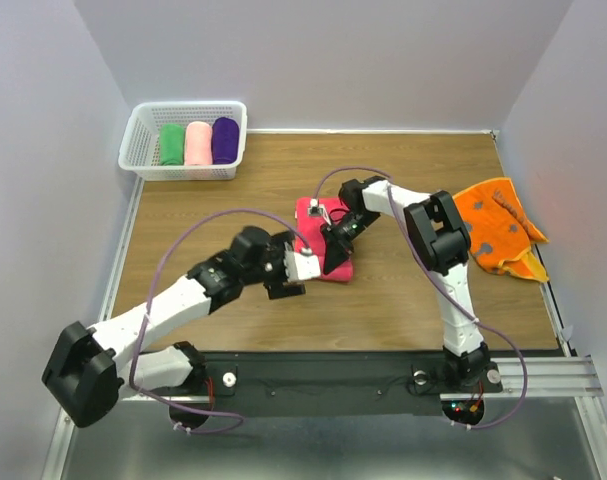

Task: Roll the towels
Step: Roll the towel

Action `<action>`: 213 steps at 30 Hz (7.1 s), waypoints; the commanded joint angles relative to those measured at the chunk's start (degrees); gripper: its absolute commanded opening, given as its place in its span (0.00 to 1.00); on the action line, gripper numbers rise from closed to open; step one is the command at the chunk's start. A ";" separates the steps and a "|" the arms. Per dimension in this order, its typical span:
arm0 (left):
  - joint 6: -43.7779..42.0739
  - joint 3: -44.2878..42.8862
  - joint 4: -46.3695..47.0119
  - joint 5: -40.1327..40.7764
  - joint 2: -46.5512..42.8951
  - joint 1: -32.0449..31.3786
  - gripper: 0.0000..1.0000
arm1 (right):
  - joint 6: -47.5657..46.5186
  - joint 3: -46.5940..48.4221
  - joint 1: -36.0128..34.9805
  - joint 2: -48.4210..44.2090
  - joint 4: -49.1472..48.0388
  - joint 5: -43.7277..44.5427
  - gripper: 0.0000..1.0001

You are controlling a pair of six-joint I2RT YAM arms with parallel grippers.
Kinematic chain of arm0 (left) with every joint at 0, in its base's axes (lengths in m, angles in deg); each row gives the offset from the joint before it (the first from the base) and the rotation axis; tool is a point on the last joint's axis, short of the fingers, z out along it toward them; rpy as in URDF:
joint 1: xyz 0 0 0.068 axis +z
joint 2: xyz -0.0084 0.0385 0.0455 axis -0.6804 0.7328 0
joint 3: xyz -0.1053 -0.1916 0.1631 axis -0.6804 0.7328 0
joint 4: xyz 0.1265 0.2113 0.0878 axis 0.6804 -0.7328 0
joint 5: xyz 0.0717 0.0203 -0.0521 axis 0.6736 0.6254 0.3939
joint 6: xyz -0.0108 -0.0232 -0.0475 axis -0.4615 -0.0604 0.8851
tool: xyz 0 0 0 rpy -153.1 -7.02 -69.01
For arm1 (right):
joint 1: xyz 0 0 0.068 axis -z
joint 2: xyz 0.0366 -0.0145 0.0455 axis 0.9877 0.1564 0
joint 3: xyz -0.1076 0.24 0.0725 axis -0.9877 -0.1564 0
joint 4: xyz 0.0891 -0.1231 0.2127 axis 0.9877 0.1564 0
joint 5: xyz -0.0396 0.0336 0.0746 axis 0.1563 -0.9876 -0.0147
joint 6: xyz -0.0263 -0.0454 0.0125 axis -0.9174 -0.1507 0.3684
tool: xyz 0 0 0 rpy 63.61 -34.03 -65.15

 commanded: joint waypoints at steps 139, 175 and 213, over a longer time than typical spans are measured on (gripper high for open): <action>-18.87 -0.45 16.90 14.43 17.40 -10.14 0.81 | -1.44 10.25 -0.86 11.25 14.57 3.49 0.15; -16.94 -8.45 5.73 6.43 27.16 -12.08 0.79 | -1.00 11.40 0.46 12.04 15.19 4.80 0.18; -13.60 -33.81 -32.48 -16.77 54.57 -1.10 0.35 | 6.05 24.48 25.15 -11.30 8.96 4.01 0.91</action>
